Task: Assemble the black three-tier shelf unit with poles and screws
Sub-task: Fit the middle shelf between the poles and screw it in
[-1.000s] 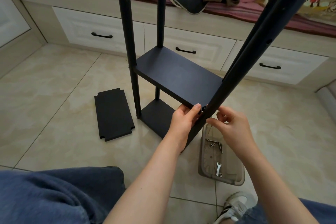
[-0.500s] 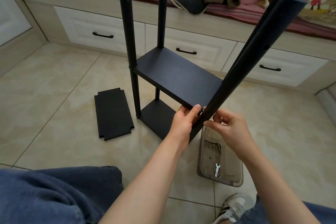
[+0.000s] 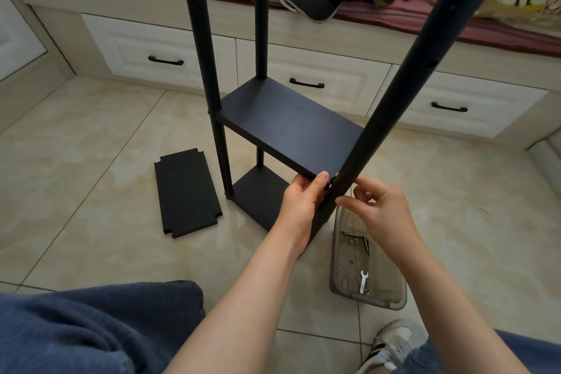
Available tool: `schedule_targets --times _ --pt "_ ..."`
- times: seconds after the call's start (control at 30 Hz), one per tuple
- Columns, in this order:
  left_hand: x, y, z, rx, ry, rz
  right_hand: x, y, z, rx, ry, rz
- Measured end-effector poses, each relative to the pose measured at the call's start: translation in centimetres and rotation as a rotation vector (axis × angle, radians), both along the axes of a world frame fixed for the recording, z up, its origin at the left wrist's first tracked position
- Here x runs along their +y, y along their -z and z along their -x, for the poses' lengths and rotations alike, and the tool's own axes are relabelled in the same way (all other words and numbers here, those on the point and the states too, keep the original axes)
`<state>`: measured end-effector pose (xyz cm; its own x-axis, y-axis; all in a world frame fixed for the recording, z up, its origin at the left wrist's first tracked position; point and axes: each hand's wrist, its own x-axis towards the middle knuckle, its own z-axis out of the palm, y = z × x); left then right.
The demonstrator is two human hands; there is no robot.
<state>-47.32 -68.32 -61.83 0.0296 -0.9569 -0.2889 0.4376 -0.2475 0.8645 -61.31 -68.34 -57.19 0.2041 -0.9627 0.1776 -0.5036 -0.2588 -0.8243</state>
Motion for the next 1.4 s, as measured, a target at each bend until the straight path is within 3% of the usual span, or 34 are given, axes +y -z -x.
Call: schedule_targets --times 0.23,0.87,1.4 --pt "0.23 0.28 -0.55 -0.03 0.02 -0.013 0.31 0.1 0.23 0.083 0.044 0.079" --pt "0.16 0.34 -0.02 0.078 -0.011 0.008 0.14 -0.08 0.06 -0.017 0.071 0.055" --pt "0.16 -0.1 -0.24 -0.071 -0.033 -0.049 -0.05 -0.63 -0.18 0.021 0.018 0.079"
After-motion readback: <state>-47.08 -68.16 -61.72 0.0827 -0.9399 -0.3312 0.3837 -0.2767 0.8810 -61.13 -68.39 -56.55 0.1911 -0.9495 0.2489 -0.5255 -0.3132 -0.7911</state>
